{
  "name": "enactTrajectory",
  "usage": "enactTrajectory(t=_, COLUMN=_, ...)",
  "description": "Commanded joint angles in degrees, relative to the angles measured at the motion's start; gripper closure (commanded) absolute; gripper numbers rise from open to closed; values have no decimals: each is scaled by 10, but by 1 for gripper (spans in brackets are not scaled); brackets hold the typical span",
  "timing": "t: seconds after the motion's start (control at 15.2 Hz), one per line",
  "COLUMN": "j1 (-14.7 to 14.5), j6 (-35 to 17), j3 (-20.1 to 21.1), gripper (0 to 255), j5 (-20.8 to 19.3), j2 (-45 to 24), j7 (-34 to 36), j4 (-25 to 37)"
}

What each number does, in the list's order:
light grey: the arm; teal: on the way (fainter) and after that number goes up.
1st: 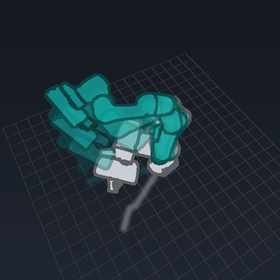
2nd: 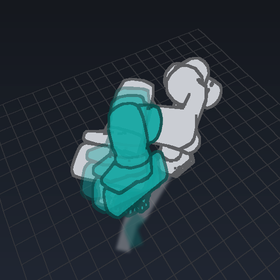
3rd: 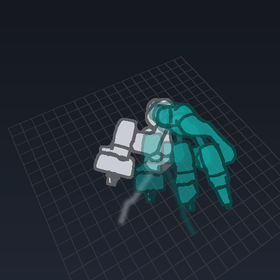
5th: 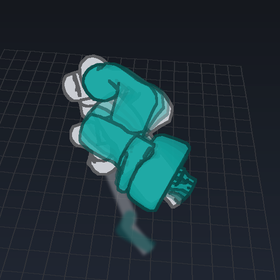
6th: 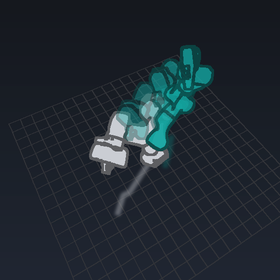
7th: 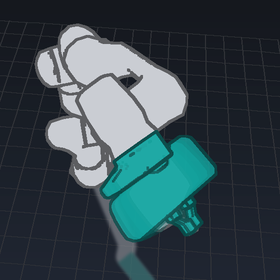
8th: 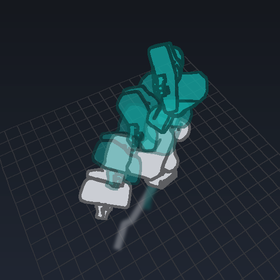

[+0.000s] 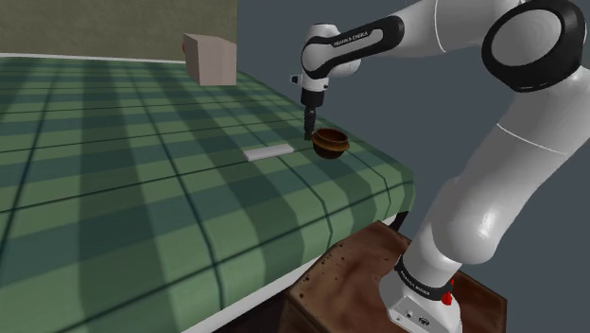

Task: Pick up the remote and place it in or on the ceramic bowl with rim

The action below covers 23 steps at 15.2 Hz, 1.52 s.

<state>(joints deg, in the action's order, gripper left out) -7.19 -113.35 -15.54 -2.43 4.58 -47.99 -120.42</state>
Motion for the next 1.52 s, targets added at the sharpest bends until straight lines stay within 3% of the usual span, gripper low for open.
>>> enactTrajectory(t=0.0, j1=-4, j6=-16, j3=-1, gripper=0, j5=14, j2=-43, j7=-46, j4=29)
enactTrajectory(t=0.73, j1=0, j6=-60, j3=40, gripper=0, j5=76, j2=-258, j7=-250, j4=207)
enactTrajectory(t=1.45, j1=1, j6=-109, j3=43, gripper=0, j5=83, j2=-283, j7=-254, j4=183)
